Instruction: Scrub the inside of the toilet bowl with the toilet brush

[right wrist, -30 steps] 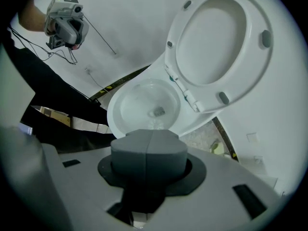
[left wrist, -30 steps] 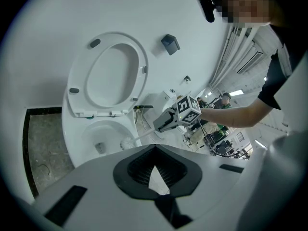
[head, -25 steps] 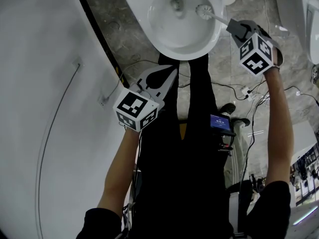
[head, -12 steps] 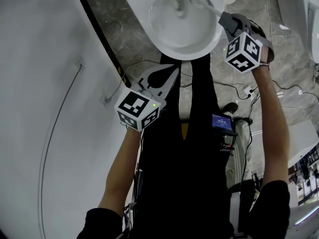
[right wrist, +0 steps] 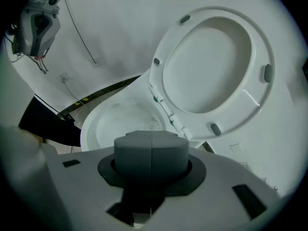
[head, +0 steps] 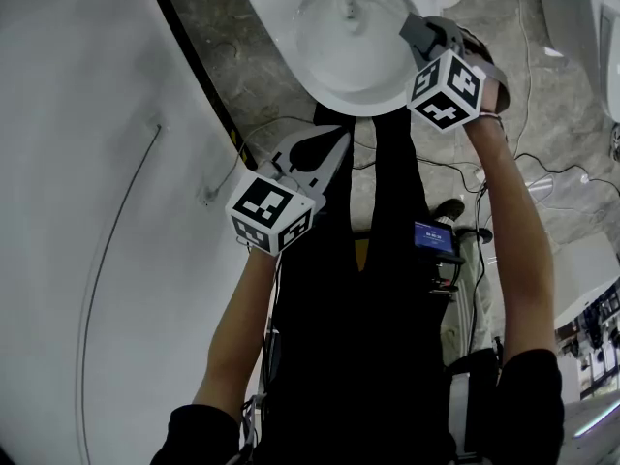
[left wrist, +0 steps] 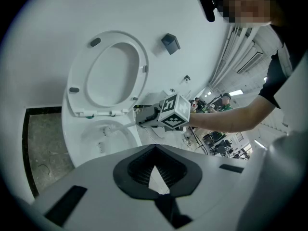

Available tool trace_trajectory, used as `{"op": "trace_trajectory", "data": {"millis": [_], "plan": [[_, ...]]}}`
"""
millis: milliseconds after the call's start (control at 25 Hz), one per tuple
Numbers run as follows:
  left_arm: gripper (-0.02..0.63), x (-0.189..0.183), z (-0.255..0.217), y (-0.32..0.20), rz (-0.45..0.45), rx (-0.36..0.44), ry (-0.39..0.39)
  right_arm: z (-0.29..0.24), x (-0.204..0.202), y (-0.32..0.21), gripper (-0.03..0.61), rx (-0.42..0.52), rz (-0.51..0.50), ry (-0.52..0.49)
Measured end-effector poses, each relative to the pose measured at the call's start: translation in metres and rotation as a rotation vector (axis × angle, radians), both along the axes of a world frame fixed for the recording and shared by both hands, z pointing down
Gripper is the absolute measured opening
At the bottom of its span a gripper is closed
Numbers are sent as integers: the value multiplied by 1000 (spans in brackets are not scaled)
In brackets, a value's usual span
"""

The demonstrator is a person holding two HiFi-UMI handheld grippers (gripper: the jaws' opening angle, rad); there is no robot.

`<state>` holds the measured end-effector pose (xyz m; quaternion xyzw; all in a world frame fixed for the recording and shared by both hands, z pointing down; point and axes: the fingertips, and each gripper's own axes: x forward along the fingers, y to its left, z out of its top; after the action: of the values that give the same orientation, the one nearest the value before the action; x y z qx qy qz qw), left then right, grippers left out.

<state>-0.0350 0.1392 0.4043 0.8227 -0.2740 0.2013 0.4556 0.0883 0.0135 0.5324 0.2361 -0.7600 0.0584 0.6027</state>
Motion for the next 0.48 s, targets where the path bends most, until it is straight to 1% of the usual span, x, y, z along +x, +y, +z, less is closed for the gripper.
{"op": "trace_trajectory", "data": {"millis": [200,480], "plan": [[12,-3,1,1,0,-6,-2,5,-14,-1,155,-11,4,-16],[11,-7,2,1,-6,-12,-10,15,-32,1,154,-53,22,-49]]}}
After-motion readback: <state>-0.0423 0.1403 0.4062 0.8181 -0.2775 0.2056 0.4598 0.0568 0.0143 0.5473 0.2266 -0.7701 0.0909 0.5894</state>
